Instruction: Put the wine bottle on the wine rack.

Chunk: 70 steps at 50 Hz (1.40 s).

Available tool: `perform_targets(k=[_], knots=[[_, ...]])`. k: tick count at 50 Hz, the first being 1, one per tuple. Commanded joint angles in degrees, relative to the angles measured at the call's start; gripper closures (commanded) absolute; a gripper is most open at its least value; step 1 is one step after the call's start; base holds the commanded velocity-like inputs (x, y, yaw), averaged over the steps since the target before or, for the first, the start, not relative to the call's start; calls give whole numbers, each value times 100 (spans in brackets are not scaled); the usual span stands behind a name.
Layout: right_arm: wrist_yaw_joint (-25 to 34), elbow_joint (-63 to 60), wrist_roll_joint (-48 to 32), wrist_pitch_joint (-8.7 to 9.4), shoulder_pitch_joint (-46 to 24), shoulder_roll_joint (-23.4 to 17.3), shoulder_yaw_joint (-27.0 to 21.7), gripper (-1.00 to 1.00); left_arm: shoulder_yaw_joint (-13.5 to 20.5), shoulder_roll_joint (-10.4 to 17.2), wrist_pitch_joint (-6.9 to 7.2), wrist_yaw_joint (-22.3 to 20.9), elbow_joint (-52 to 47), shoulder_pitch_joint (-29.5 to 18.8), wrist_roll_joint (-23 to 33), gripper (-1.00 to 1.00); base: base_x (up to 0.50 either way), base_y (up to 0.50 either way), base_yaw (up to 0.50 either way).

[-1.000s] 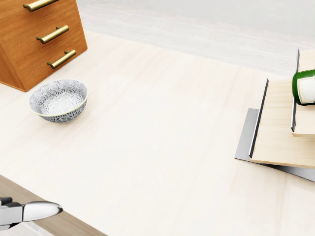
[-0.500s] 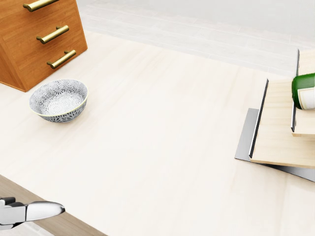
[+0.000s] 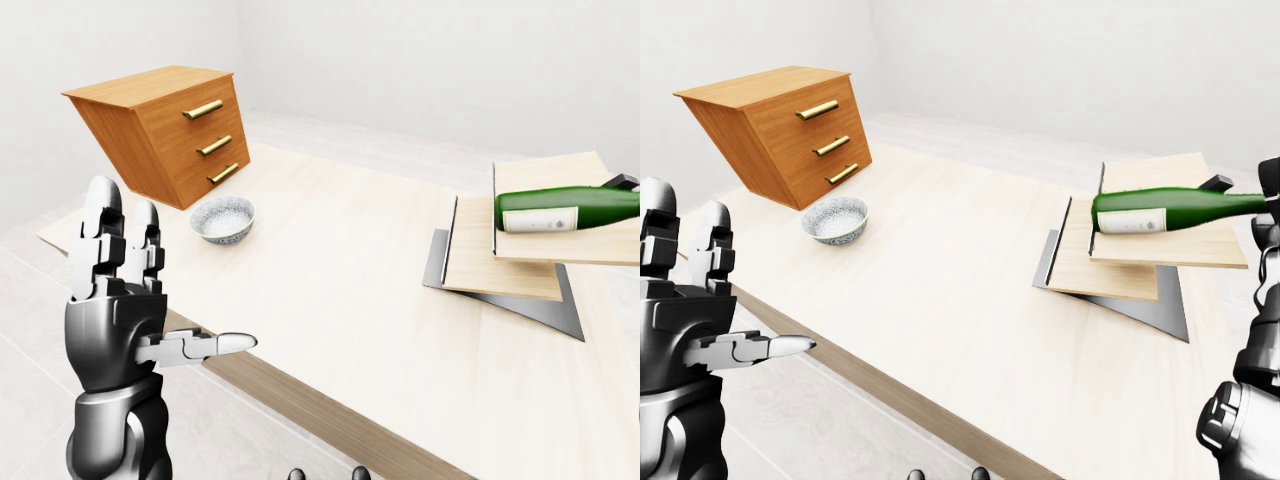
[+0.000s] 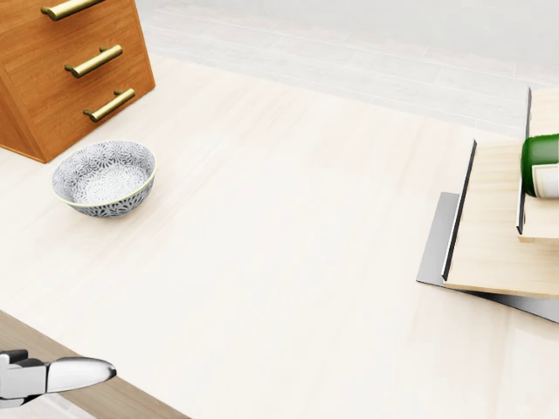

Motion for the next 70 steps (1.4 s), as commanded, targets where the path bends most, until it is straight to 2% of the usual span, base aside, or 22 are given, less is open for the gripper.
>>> perform_targets(k=[1,52,70], knots=[[44,-131,45,0,282,2,-88,-100,-10,-2,0,0,11,-7,5,-100,0,0,0],[317,-152,100,0,988,-81,-371,-100,-101,11,0,21,113,-12,42,-100,0,0,0],[258,-501,289,0,1431,-176,-645,-100,-132,-3,0,14,96,15,64,-100,0,0,0]])
